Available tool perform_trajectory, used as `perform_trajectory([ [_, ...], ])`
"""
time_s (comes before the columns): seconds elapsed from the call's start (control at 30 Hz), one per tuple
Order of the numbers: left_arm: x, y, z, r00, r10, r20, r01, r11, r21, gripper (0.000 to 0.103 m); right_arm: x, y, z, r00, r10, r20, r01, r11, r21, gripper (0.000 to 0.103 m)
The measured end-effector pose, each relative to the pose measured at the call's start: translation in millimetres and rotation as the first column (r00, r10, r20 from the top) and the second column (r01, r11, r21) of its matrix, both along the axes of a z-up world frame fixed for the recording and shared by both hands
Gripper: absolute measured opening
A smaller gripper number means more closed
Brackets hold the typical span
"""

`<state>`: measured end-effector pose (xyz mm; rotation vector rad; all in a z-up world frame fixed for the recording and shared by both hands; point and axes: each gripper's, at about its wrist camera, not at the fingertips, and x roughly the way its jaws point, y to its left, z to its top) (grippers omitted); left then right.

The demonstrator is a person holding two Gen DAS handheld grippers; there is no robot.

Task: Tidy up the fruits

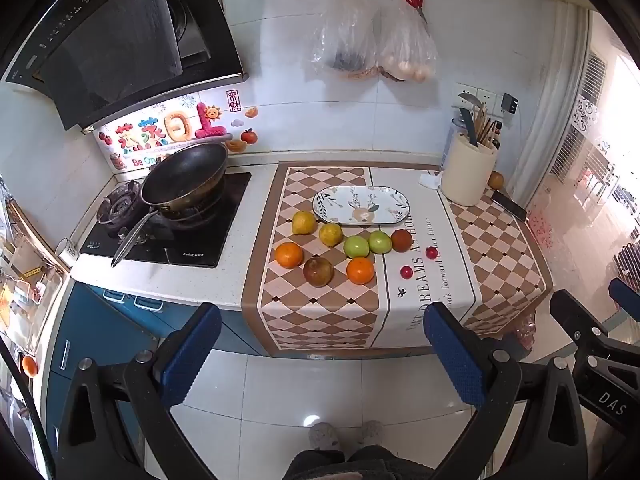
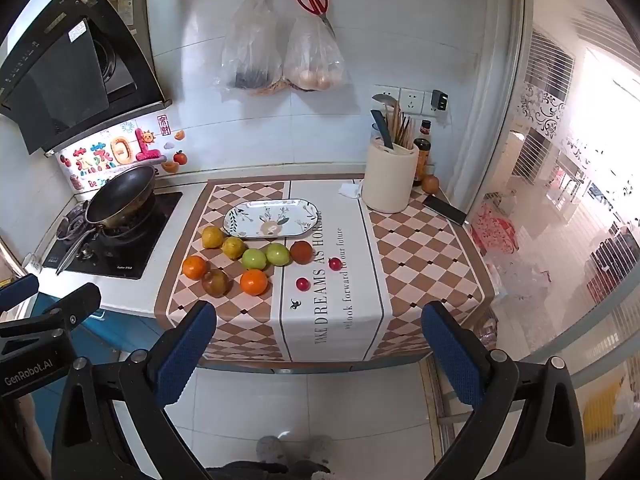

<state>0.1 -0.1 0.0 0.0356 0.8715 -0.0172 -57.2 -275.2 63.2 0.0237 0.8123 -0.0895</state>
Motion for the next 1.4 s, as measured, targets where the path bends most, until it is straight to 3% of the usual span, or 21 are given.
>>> perform_trajectory([
  [1.4,-1,1,0,1.0,0.002,0.009,-0.002,1.0,0.0,0.103,7,3,1,1.0,0.012,0.001,-0.012,1.0,0.006,0.103],
])
